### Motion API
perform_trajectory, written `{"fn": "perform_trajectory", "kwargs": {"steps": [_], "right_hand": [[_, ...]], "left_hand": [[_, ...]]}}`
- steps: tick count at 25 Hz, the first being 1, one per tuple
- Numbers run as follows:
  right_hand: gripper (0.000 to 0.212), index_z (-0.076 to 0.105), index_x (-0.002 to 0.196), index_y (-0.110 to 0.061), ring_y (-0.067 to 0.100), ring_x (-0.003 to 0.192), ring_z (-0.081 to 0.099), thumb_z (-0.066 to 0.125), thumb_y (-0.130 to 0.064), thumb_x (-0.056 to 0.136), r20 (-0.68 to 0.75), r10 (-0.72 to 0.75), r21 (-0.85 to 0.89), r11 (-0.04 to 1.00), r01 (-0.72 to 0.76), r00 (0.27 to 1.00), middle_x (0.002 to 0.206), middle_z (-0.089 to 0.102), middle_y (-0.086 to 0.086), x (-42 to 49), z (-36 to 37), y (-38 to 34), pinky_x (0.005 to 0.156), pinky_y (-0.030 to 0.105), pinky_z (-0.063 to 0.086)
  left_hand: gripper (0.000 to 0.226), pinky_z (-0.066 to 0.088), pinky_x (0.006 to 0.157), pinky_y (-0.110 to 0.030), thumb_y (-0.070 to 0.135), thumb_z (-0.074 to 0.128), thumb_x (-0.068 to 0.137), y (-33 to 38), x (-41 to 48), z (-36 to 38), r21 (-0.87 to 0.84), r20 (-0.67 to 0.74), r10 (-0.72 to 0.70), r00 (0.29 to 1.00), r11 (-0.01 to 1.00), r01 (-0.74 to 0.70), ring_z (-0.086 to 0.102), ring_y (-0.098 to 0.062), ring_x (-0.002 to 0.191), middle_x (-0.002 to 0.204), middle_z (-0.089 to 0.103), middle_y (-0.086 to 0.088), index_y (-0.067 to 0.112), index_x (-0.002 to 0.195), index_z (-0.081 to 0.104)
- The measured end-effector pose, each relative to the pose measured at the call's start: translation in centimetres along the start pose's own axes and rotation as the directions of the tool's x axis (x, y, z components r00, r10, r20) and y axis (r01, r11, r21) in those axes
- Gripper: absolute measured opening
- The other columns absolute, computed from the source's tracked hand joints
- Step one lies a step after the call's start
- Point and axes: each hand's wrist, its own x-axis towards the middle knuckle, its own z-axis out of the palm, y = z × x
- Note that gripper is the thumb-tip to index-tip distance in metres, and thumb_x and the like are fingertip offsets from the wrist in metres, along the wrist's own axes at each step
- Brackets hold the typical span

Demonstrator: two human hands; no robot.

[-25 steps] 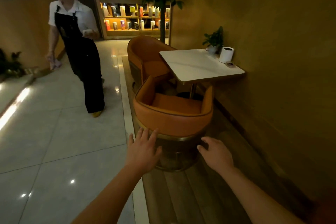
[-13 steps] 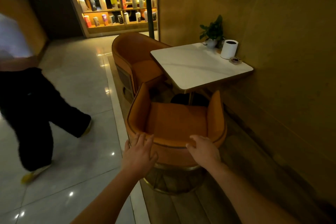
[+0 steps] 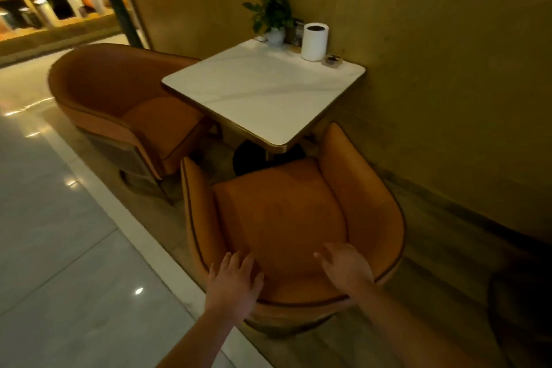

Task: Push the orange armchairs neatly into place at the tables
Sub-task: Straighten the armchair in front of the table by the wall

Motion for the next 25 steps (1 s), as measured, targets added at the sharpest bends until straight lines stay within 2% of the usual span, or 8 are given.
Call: {"fn": "perform_trajectory", "kwargs": {"steps": [4, 8, 11, 14, 18, 21, 25], "right_hand": [[0.039, 0.063, 0.111, -0.027, 0.021, 0.105, 0.06, 0.038, -0.056, 0.1, -0.069, 0.133, -0.038, 0.99, -0.136, 0.989, 0.111, 0.066, -0.001, 0.4, 2.2, -1.2, 0.084, 0.038, 0.053], [0.041, 0.067, 0.085, -0.026, 0.018, 0.084, 0.062, 0.04, -0.055, 0.096, -0.074, 0.177, -0.064, 0.981, -0.182, 0.981, 0.084, 0.065, -0.004, 0.0, 3.0, -0.8, 0.072, 0.033, 0.05], [0.043, 0.061, 0.067, -0.023, 0.016, 0.074, 0.06, 0.042, -0.051, 0.094, -0.087, 0.183, -0.083, 0.978, -0.19, 0.979, 0.073, 0.061, -0.004, -1.0, 3.3, -0.9, 0.065, 0.031, 0.047], [0.046, 0.053, 0.06, -0.023, 0.013, 0.064, 0.054, 0.043, -0.051, 0.095, -0.087, 0.195, -0.097, 0.974, -0.203, 0.977, 0.065, 0.054, -0.006, -3.1, 3.6, -0.6, 0.057, 0.029, 0.043], [0.05, 0.044, 0.057, -0.023, 0.013, 0.064, 0.05, 0.042, -0.055, 0.095, -0.089, 0.221, -0.165, 0.958, -0.233, 0.971, 0.061, 0.046, -0.009, -6.7, 3.4, 0.8, 0.059, 0.028, 0.042], [0.051, 0.046, 0.058, -0.022, 0.012, 0.063, 0.052, 0.043, -0.058, 0.094, -0.075, 0.264, -0.191, 0.943, -0.273, 0.962, 0.061, 0.048, -0.009, -8.4, 2.7, 2.7, 0.054, 0.028, 0.036], [0.043, 0.052, 0.063, -0.024, 0.015, 0.07, 0.056, 0.045, -0.055, 0.093, -0.122, 0.252, -0.177, 0.946, -0.271, 0.96, 0.065, 0.051, -0.009, -8.3, 2.4, 4.7, 0.063, 0.03, 0.044]], "left_hand": [[0.089, 0.024, 0.117, -0.048, 0.071, -0.005, 0.077, -4.3, 3.2, 2.3, 0.013, 0.062, 0.099, 0.993, 0.995, -0.101, 0.034, -0.019, 0.142, 0.149, 0.044, 0.009, 0.036, 0.148, 0.038], [0.084, 0.015, 0.117, -0.055, 0.066, -0.006, 0.075, -4.7, 3.9, 3.2, 0.031, 0.102, 0.165, 0.981, 0.985, -0.169, 0.036, -0.012, 0.14, 0.145, 0.044, 0.018, 0.044, 0.142, 0.04], [0.076, 0.013, 0.117, -0.057, 0.064, -0.001, 0.08, -4.4, 3.6, 3.4, 0.02, 0.081, 0.155, 0.985, 0.987, -0.157, 0.04, -0.008, 0.137, 0.141, 0.047, 0.022, 0.047, 0.137, 0.045], [0.067, 0.015, 0.115, -0.057, 0.063, 0.008, 0.084, -4.2, 2.0, 4.5, -0.015, 0.043, 0.166, 0.985, 0.986, -0.165, 0.046, -0.009, 0.132, 0.138, 0.051, 0.023, 0.048, 0.133, 0.051], [0.049, 0.029, 0.112, -0.06, 0.061, 0.027, 0.089, -2.6, -0.5, 6.6, -0.051, -0.016, 0.203, 0.979, 0.978, -0.204, 0.057, -0.011, 0.121, 0.129, 0.061, 0.019, 0.045, 0.119, 0.062], [0.058, 0.022, 0.117, -0.052, 0.064, 0.019, 0.087, -0.3, -1.8, 7.5, -0.055, 0.05, 0.248, 0.967, 0.968, -0.245, 0.045, -0.009, 0.131, 0.14, 0.05, 0.021, 0.043, 0.128, 0.055], [0.059, 0.031, 0.113, -0.046, 0.063, 0.019, 0.087, 1.7, -1.5, 8.1, -0.063, 0.006, 0.275, 0.961, 0.96, -0.274, 0.049, -0.012, 0.125, 0.135, 0.054, 0.017, 0.04, 0.127, 0.055]]}}
